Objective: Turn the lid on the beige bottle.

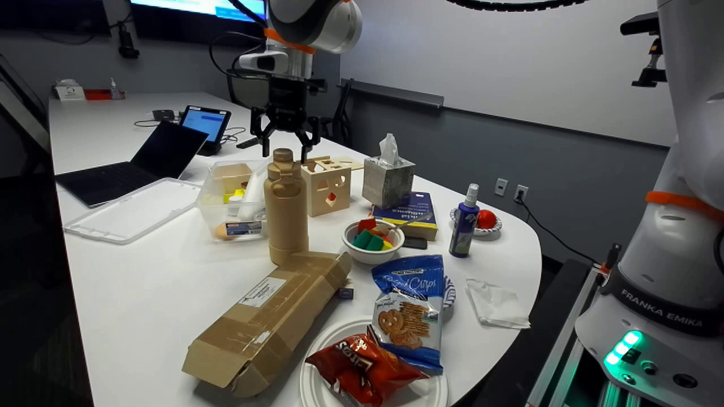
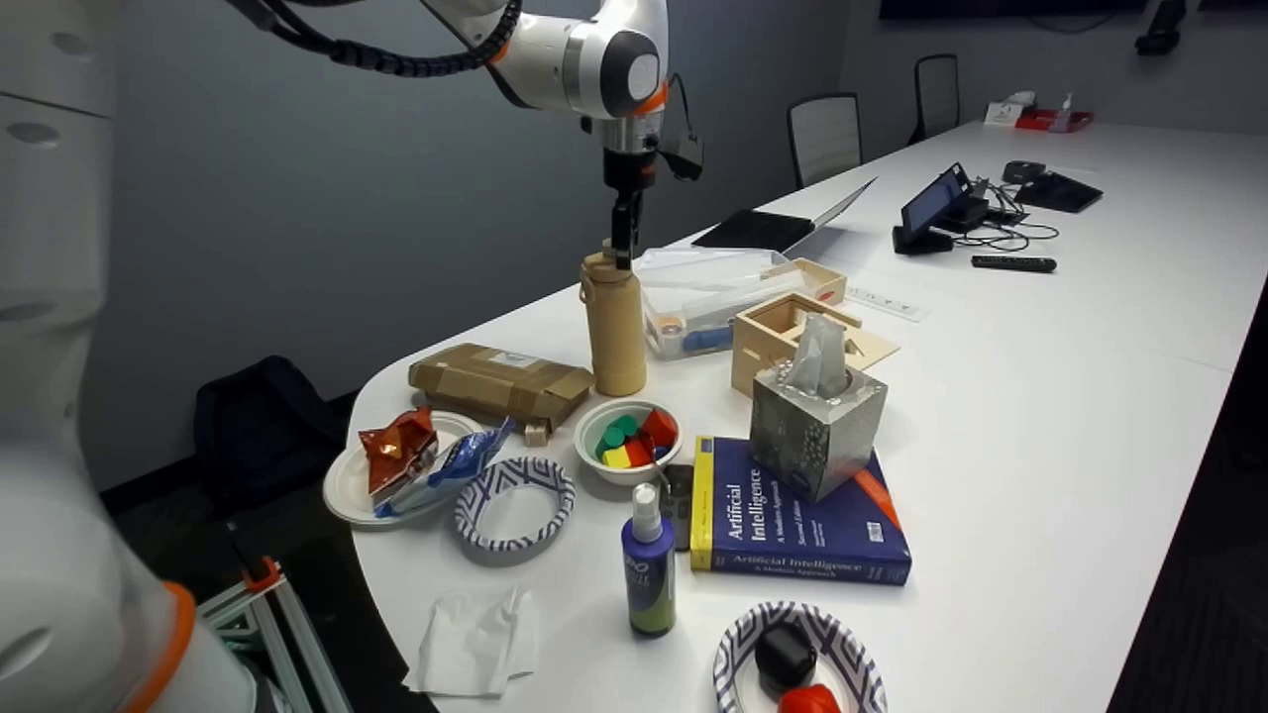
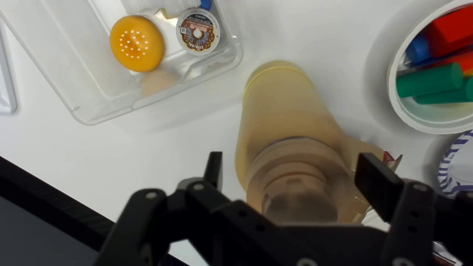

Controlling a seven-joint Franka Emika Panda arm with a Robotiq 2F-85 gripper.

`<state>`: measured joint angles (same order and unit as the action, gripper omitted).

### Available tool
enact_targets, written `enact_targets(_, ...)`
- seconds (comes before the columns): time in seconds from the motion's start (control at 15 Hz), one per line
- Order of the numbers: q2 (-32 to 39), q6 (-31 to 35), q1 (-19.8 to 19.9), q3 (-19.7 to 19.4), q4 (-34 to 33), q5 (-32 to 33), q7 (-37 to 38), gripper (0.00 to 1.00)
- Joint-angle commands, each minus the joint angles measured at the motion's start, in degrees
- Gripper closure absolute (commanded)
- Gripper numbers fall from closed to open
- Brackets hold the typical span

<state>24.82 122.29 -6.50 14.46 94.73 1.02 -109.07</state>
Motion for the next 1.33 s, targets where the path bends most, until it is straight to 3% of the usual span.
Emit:
enact_targets(0.0,-0.1,1.8,0.6,-0.1,1.3,-1.4,-1.5,0.0)
enact_targets(0.47,-1.0,0.4,0.3,-1.5,0.4,-0.4,2.1,0.0)
enact_targets(0.8,-2.5,-3.5,-0.9,-5.1,-1.6,2.7,15.4,0.0)
enact_targets(1.27,-5.4,-8.6,0.5,-9.1,-3.4,6.5,34.0,0.0)
